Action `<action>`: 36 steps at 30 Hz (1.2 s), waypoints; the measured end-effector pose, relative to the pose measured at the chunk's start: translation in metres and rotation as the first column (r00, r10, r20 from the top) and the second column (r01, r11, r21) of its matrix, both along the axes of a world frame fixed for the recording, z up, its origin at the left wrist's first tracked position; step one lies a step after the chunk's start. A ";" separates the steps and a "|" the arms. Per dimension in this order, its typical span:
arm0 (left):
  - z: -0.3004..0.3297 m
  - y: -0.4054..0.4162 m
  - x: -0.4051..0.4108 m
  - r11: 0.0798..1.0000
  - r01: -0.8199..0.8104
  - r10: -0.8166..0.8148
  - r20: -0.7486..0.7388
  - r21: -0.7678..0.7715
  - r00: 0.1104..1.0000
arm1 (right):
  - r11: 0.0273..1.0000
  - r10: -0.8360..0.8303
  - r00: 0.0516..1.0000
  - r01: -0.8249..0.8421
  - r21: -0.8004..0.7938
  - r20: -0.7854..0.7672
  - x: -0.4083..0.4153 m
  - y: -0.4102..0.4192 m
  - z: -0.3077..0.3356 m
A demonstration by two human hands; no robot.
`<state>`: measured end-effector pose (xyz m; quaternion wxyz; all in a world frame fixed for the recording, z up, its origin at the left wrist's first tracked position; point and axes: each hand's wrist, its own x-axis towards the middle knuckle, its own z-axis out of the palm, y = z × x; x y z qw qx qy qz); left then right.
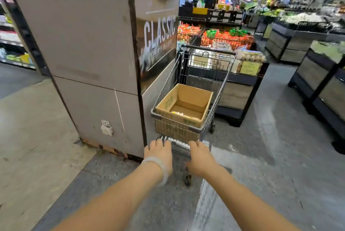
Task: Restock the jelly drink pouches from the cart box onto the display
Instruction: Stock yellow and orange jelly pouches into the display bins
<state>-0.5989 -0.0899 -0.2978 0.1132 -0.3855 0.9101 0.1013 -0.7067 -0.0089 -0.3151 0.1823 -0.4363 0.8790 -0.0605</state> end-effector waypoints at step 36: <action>-0.243 -0.440 -0.426 0.927 0.052 -0.229 0.452 0.371 0.862 | 0.844 -0.528 0.759 0.420 0.332 0.382 -0.417 -0.382 -0.250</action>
